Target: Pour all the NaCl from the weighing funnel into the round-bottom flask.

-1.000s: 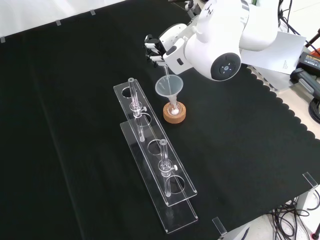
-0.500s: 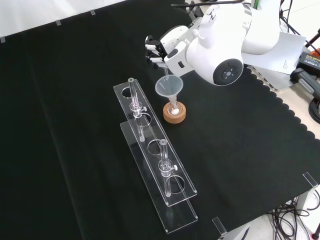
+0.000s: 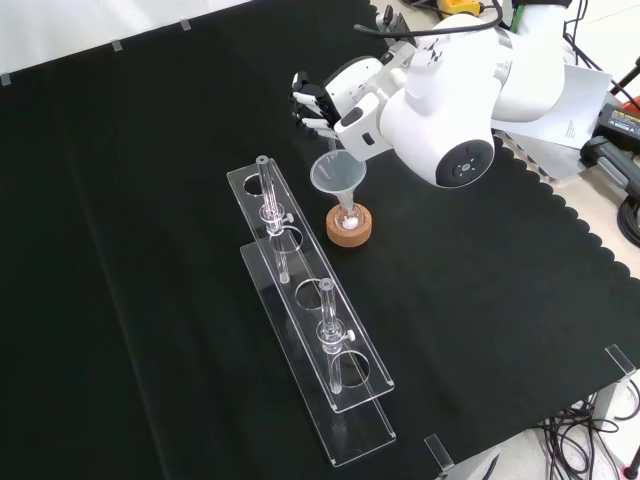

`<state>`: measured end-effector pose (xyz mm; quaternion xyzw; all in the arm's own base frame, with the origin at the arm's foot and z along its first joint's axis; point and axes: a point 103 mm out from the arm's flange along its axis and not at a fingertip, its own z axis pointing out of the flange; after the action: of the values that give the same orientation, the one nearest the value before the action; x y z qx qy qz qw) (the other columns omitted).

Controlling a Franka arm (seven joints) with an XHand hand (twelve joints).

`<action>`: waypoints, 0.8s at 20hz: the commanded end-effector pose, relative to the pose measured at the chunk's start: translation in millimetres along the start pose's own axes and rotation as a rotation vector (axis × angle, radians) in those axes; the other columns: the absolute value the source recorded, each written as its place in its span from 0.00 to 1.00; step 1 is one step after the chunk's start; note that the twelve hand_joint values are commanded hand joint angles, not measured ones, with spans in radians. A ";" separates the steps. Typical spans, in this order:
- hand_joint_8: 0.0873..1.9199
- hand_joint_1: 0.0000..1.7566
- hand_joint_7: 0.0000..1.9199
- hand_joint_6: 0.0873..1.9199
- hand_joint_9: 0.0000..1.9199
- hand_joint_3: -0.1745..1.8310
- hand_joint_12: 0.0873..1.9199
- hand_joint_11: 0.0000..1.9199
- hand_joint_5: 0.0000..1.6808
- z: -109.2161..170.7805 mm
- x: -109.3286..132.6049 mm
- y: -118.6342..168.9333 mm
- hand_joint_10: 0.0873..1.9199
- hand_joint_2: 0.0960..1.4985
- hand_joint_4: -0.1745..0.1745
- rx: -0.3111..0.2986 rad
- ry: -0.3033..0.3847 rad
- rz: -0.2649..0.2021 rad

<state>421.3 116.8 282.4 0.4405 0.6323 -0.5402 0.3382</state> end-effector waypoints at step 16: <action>0.24 0.66 0.52 0.03 0.72 0.38 0.38 0.60 0.91 -2.2 -1.7 -1.8 0.00 0.38 1.00 -0.002 -0.010 0.005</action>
<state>420.3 119.1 285.3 0.4378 0.6296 -0.5417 0.3442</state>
